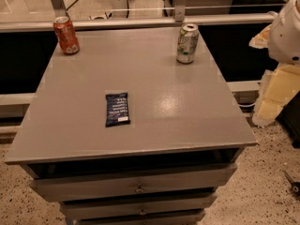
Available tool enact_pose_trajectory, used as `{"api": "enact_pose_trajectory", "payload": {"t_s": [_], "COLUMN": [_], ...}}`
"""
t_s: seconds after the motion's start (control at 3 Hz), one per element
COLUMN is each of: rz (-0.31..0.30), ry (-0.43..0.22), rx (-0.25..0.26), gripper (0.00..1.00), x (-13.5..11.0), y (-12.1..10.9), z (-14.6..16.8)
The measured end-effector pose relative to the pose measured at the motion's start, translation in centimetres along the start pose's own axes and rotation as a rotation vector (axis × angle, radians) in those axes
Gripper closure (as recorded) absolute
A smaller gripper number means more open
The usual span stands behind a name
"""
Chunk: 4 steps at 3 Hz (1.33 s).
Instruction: Pick coke can
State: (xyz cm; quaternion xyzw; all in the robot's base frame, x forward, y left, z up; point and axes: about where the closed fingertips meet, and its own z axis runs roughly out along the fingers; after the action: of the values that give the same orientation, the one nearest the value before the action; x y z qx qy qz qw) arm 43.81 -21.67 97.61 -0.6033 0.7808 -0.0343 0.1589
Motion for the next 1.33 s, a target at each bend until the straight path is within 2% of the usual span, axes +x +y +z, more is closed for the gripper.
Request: {"api": "enact_pose_trajectory", "payload": {"t_s": [0.33, 0.67, 1.0, 1.33], "rz": [0.0, -0.002, -0.015, -0.016], "ry": [0.0, -0.11, -0.222, -0.37], "rx": [0.0, -0.051, -0.048, -0.02], "gripper": [0.0, 0.0, 0.0, 0.0], "x": [0.0, -3.1, -7.7, -14.2], "y": [0.0, -1.1, -3.4, -6.3], "z": [0.0, 3.8, 8.2, 11.7]}}
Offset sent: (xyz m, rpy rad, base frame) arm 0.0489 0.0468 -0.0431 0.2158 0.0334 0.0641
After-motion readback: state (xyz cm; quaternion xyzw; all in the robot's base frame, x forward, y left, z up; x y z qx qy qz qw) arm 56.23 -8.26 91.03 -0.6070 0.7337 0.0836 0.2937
